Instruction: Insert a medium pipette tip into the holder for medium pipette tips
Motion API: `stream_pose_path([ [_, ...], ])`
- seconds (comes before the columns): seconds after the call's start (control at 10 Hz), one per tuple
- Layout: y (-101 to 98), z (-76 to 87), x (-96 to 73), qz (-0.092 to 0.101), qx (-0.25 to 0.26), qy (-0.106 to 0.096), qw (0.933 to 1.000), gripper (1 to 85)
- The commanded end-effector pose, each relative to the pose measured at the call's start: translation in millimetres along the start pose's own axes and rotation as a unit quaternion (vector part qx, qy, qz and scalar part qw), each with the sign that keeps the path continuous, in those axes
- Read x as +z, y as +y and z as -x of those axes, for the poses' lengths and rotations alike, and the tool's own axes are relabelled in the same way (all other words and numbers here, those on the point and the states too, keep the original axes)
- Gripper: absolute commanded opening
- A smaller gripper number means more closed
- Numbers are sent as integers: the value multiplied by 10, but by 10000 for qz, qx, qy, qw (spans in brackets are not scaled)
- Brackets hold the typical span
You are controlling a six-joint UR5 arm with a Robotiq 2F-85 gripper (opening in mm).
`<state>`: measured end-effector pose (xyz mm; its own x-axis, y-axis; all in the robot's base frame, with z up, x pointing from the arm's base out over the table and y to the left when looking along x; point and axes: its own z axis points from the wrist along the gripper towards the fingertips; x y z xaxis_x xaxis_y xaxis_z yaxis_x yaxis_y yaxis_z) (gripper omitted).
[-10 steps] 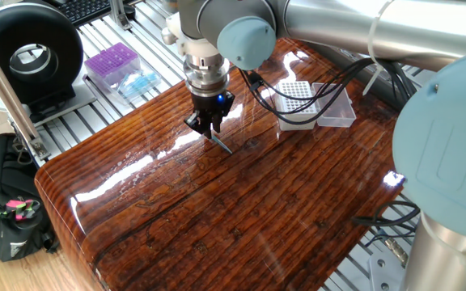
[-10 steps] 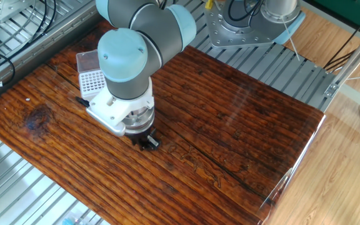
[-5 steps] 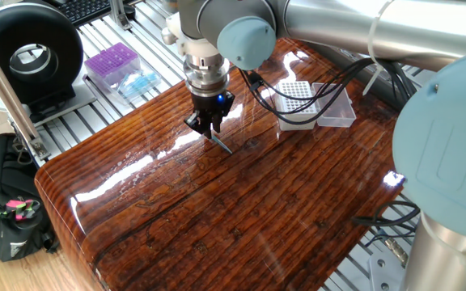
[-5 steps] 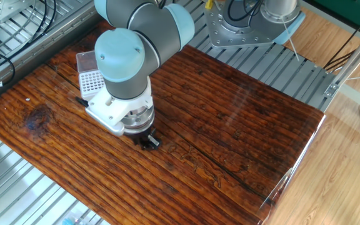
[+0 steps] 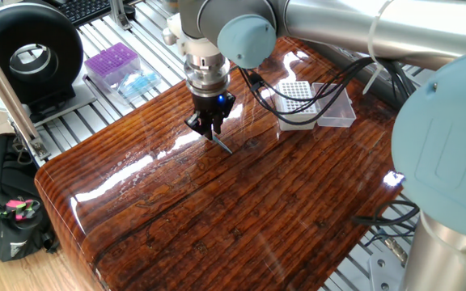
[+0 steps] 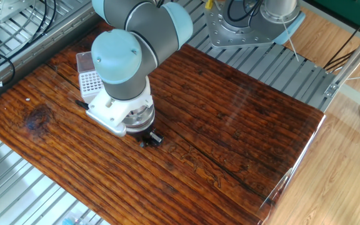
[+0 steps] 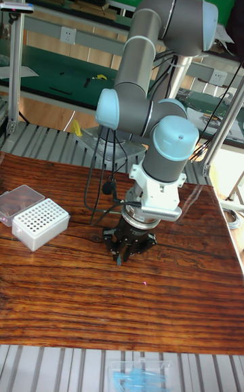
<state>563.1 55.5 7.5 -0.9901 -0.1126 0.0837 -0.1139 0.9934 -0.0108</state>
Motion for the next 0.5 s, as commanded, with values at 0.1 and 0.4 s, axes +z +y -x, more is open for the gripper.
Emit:
stream_pose_path([
  [0.1, 123, -5, -16, 261, -270, 7, 9993, 363],
  [0.4, 86, 158, 106, 164, -216, -141, 9995, 367],
])
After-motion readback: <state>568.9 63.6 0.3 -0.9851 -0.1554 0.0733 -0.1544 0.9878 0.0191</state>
